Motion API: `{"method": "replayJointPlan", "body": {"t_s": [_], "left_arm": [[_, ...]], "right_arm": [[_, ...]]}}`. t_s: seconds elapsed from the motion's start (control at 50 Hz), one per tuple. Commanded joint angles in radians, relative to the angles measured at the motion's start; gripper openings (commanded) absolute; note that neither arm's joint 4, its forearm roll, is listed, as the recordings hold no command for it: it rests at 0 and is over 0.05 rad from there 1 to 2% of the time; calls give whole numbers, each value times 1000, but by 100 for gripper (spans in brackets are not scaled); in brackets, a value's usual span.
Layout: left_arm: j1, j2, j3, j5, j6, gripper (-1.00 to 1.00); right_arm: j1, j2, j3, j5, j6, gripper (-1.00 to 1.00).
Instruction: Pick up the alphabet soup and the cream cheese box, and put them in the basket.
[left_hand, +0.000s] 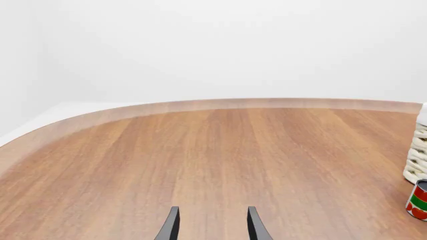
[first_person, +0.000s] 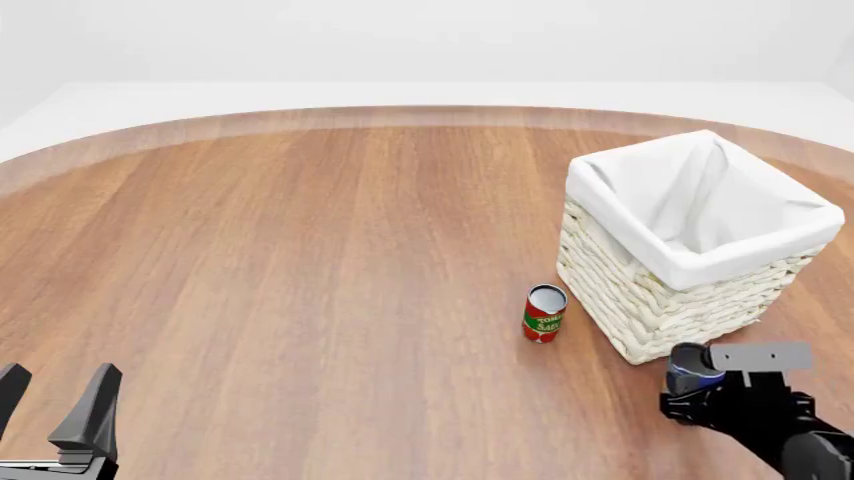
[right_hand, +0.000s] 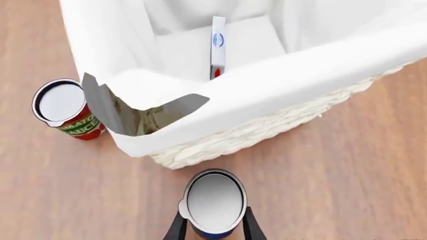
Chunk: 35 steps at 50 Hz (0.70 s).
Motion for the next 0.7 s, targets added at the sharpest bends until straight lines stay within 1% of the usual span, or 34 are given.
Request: {"method": "replayJointPlan", "body": {"t_s": [0.02,0.04,0.06,0.08,0.1,0.12,0.14,0.16,0.24,0.42,0.44,0.46,0.48,0.5,0.7], "left_arm": [[0,0,0,0,0,100],[0,0,0,0,0,100],[0,0,0,0,0,100],[0,0,0,0,0,100],[0,0,0,0,0,100],[0,0,0,0,0,100],[0,0,0,0,0,100],[0,0,0,0,0,100],[0,0,0,0,0,100],[0,0,0,0,0,100],[0,0,0,0,0,100],[0,0,0,0,0,100],[0,0,0,0,0,100],[0,0,0,0,0,100],[0,0,0,0,0,100]], "right_arm": [[11,-31,11,40,22,-100],[11,-31,11,40,22,-100],[10,-5,23,2,22,-100],[11,-13,21,11,22,-100],[11,5,30,-16,23,-100],[13,6,32,-19,23,-100],[14,-28,21,26,23,-100],[14,-44,16,47,23,-100],[12,-60,15,63,21,-100],[12,-136,4,139,18,-100],[13,-107,23,90,18,-100],[12,-133,14,124,17,-100],[12,-135,14,126,17,-100],[14,-162,1,161,18,-100],[17,-225,-12,227,16,-100]]}}
